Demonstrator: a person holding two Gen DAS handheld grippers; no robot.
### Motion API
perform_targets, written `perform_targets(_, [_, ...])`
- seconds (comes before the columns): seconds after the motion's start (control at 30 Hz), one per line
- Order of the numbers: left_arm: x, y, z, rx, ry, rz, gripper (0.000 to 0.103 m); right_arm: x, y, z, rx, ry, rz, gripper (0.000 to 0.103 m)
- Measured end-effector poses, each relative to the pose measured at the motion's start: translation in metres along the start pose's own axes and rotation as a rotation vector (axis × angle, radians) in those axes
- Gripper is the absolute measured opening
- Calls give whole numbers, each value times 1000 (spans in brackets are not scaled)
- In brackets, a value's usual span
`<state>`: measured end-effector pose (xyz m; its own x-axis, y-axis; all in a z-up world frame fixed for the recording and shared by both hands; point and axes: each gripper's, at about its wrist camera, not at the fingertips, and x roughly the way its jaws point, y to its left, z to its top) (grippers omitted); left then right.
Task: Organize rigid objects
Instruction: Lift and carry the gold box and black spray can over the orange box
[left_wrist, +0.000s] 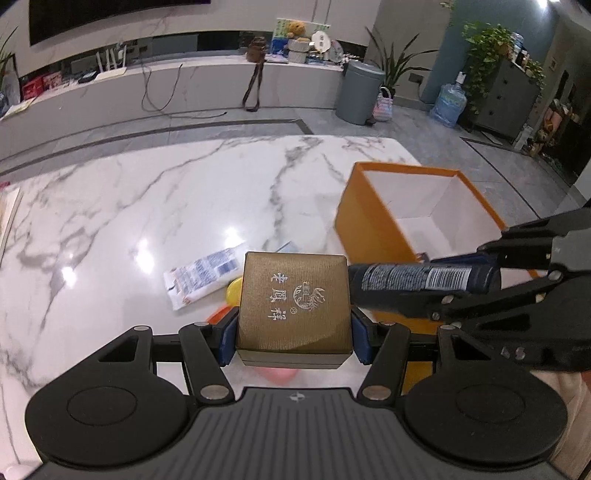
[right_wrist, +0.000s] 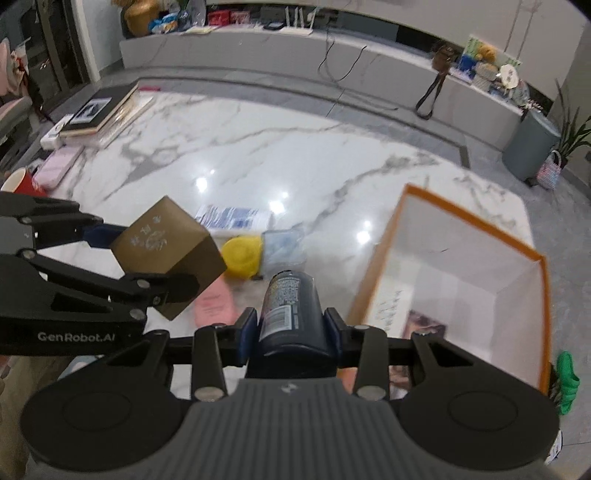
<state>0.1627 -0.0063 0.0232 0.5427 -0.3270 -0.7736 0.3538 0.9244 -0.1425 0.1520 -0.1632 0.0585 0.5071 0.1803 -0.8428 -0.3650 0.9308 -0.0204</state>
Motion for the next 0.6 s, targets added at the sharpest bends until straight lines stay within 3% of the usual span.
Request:
perform_targets(0.3, [8,-46,20,93,-4,-34,67,-31,-56,-4,66,-66,-71,39])
perform_targets(0.6, [29,-101,34,228,-3,-63,67,-24,-117,-27,153,-43,-122,39])
